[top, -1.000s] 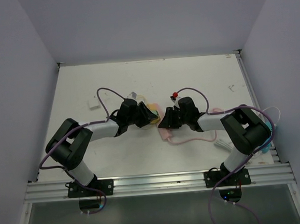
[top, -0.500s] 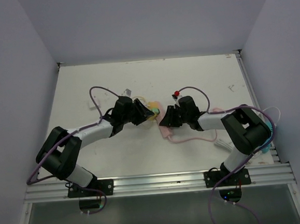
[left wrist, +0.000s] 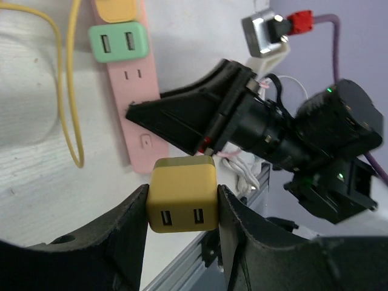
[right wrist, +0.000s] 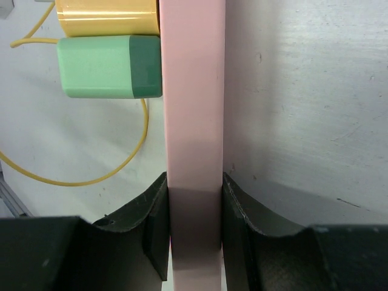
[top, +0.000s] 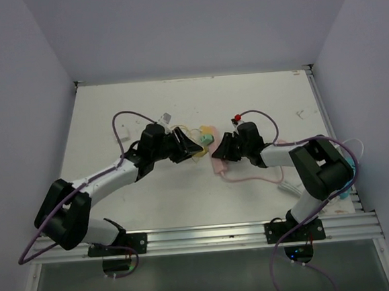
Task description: Pull the plug off the socket
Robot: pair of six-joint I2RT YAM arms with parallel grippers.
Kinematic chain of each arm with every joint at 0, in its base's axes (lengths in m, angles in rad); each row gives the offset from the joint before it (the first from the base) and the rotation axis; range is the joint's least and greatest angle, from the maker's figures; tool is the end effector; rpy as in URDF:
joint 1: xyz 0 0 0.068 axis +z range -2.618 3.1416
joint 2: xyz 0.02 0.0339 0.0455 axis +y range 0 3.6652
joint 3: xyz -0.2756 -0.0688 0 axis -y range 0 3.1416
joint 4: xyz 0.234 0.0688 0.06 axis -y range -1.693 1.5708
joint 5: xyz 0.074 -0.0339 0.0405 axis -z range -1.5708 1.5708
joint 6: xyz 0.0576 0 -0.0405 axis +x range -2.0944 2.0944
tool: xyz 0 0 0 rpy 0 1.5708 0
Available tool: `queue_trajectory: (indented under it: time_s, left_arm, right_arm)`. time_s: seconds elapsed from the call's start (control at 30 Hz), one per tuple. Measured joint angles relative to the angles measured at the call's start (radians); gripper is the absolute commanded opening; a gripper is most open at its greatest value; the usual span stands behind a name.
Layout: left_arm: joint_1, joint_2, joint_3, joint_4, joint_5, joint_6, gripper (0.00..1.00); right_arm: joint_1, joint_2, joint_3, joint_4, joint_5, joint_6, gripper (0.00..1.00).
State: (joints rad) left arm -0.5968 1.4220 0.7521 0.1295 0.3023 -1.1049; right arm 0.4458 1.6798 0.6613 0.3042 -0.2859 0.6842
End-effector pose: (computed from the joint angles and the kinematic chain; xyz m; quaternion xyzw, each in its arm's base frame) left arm 0.2471 -0.1886 0.2214 -0.1444 0.8513 -0.4526 0.2226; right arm 0.2831 0.1533 0.1351 0.0483 0.9011 0.3295 0.2778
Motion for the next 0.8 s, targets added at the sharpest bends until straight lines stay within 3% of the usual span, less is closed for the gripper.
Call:
queue_trajectory:
  time_s: [0.17, 0.3, 0.57, 0.8]
  left_arm:
    - [0.001, -0.158, 0.018, -0.116, 0.027, 0.085, 0.00]
    - [0.031, -0.269, 0.058, -0.251, -0.058, 0.176, 0.00]
    - [0.150, -0.355, 0.091, -0.404, -0.499, 0.345, 0.00]
    - [0.160, -0.227, 0.078, -0.319, -0.772, 0.428, 0.00]
  right_arm:
    - [-0.010, -0.001, -0.003, 0.003, 0.000, 0.004, 0.00]
    - [-0.019, -0.011, -0.010, 0.003, 0.003, 0.006, 0.00]
    - [-0.027, -0.019, -0.016, -0.001, 0.005, 0.006, 0.00]
    - [-0.028, -0.019, -0.016, -0.002, 0.004, 0.005, 0.00]
